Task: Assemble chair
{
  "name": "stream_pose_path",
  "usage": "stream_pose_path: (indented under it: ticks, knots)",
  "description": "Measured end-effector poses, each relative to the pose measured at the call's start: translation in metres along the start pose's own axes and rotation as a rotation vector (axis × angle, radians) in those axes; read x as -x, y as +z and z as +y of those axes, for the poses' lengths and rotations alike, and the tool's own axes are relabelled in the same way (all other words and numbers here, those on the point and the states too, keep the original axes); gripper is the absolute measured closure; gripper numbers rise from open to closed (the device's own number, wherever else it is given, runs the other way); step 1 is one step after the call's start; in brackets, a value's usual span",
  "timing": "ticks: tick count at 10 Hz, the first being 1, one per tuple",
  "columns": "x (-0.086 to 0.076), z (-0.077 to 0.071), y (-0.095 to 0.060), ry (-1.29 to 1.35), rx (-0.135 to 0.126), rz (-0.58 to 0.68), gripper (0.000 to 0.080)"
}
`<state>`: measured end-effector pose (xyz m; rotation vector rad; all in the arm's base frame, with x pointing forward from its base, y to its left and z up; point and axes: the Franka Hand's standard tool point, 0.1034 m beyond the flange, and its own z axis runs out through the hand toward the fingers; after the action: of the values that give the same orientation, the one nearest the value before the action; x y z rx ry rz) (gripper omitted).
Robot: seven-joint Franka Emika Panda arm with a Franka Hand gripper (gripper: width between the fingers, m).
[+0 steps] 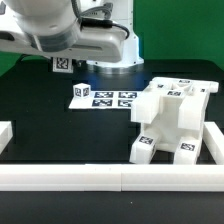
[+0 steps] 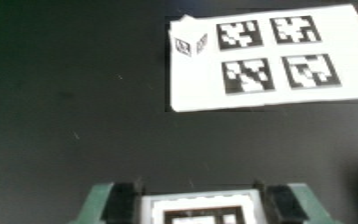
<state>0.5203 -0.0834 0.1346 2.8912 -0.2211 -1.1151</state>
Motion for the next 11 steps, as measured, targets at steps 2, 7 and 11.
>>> stream_pose_path:
  ticks: [2,7,11]
  knots:
    - [0.016,-0.044,-0.021,0.114,-0.006,0.161,0.0518]
    - [0.028,-0.063,-0.022,0.138,0.004,0.175,0.0518]
    - [0.025,-0.113,-0.031,0.224,-0.078,0.545,0.0518]
